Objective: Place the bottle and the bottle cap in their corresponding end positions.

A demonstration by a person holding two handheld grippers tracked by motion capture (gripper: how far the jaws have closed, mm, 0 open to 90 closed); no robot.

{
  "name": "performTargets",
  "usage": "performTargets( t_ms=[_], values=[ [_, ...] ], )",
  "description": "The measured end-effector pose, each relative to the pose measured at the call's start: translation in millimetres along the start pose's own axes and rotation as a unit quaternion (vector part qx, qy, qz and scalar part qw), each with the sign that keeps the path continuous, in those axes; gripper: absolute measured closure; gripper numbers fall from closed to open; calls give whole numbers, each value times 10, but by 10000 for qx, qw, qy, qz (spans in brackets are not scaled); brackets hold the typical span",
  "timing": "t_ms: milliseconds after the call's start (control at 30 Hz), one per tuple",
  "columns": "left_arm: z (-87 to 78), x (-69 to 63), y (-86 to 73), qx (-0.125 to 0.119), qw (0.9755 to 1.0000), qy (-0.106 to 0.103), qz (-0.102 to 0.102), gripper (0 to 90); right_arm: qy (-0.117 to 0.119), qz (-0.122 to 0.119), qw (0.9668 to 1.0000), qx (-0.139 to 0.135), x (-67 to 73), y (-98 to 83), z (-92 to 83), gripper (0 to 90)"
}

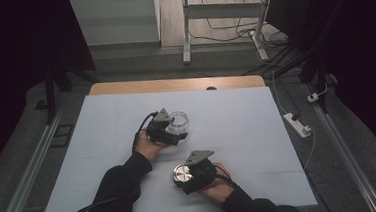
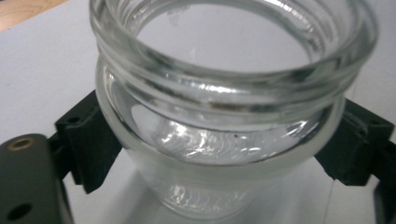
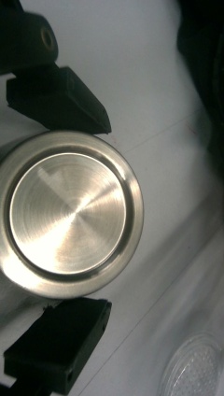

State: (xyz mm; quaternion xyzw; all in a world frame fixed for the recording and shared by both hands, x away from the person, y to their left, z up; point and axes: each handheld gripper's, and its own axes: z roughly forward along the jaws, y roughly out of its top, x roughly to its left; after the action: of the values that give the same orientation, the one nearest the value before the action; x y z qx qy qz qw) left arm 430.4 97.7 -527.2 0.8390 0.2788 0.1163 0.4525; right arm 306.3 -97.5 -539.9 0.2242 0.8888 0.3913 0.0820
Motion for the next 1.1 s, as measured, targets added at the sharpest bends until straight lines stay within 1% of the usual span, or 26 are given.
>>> performTargets(
  t_ms=[33,67,100,167,233,300,367,400,567,767,1100],
  values=[
    [-5,2,4,1,10000,-32,-17,98,-1,46,10000,3,-4,3,-2,87],
    [-11,-5,7,3,10000,-2,-27,88,9,74,10000,-3,-6,7,-10,87],
    [-16,-12,14,66,10000,59,6,71,35,80,9999,-64,-9,19,-33,68],
    [-34,-27,21,148,9998,132,54,60,50,94,9999,-108,-9,29,-50,68],
    [-56,-36,26,246,9995,195,61,57,69,96,9997,-200,-7,47,-81,55],
    [-83,-43,27,347,9991,223,96,45,65,88,9996,-267,-6,63,-114,52],
    [-119,-57,18,376,9989,256,138,37,65,104,9994,-317,-7,75,-143,43],
    [-140,-58,13,397,9988,243,146,36,66,108,9993,-341,-8,81,-158,43],
    [-255,-58,-13,390,9991,162,-1,16,47,132,9986,-512,-16,116,-254,40],
    [-413,-86,-59,275,9993,7,-240,9,11,186,9978,-635,-53,119,-359,40],
    [-631,-210,-113,248,9991,-116,-315,2,61,362,9964,-761,-125,97,-483,34]
  ],
)
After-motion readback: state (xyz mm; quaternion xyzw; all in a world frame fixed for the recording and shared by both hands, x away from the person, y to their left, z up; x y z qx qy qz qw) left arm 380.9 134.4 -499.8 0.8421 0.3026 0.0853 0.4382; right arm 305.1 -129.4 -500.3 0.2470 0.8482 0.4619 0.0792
